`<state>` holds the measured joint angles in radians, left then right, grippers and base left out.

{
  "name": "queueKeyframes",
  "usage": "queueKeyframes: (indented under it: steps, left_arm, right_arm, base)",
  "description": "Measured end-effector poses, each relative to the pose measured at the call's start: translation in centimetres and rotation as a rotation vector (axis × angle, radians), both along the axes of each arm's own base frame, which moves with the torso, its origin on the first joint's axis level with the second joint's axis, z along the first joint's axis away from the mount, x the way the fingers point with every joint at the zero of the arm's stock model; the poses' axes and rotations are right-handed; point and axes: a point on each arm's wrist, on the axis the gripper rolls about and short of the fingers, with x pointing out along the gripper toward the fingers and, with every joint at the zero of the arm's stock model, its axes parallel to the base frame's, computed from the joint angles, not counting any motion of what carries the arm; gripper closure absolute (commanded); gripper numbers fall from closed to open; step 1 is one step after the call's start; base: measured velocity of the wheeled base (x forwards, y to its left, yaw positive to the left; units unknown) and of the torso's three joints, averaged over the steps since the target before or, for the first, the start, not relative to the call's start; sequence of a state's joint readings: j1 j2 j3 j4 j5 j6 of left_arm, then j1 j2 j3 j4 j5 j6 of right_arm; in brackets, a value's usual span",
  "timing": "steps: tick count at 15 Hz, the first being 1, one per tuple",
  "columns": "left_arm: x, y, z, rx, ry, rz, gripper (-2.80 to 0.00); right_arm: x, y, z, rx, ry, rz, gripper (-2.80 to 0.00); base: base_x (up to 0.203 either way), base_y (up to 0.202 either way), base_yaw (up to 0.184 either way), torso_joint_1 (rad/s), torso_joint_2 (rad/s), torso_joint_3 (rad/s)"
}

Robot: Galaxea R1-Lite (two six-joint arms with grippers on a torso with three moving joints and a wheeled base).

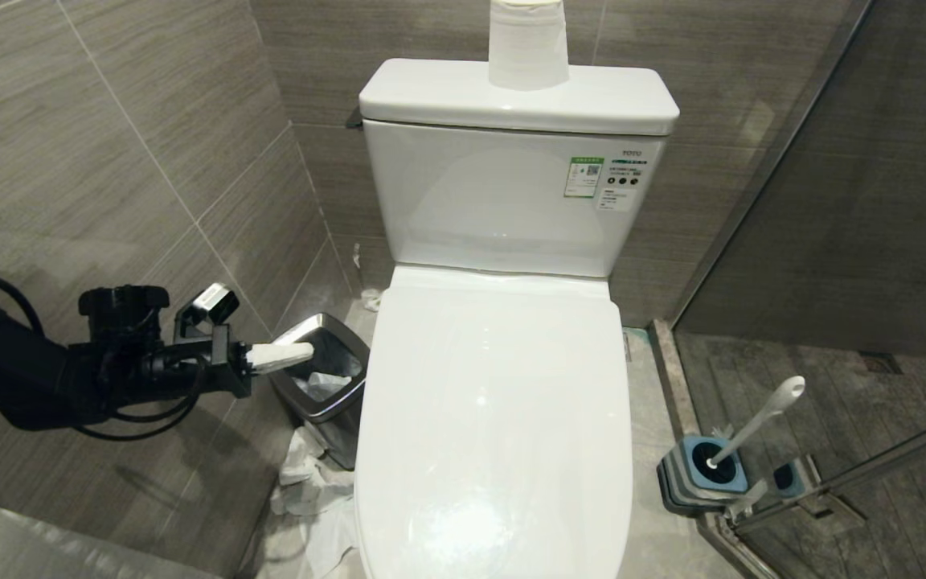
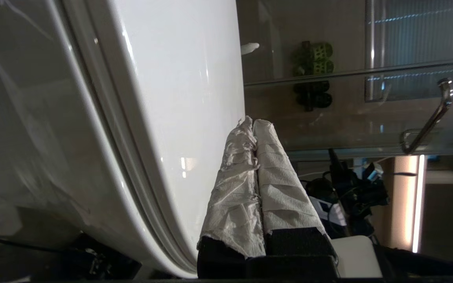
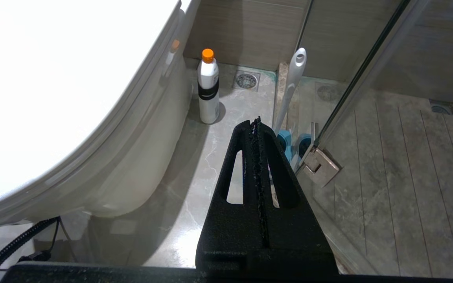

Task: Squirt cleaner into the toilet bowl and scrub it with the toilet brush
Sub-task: Use the left hand to lift the toilet lid slightly

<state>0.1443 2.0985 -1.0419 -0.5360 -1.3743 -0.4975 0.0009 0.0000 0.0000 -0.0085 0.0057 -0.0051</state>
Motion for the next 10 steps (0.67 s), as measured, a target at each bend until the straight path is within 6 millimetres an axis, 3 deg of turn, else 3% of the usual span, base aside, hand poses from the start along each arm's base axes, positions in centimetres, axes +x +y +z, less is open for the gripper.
queueKeyframes:
  steps: [7, 8, 10]
  left_arm:
    - [-2.0, 2.8, -2.9, -0.007, 0.059, 0.069, 0.00]
    - [-2.2, 2.9, -3.5, -0.003, 0.058, 0.071, -2.80]
    - [-2.6, 3.3, -4.9, 0.010, 0.041, 0.078, -2.80]
  right_arm:
    - [0.0, 0.0, 0.0, 0.000, 0.000, 0.000, 0.00]
    - [0.0, 0.0, 0.0, 0.000, 0.000, 0.000, 0.00]
    - [0.0, 0.0, 0.0, 0.001, 0.000, 0.000, 0.00]
  base:
    - [0.000, 0.000, 0.000, 0.000, 0.00, 0.000]
    - [0.000, 0.000, 0.000, 0.000, 0.00, 0.000]
    - [0.000, 0.000, 0.000, 0.000, 0.00, 0.000]
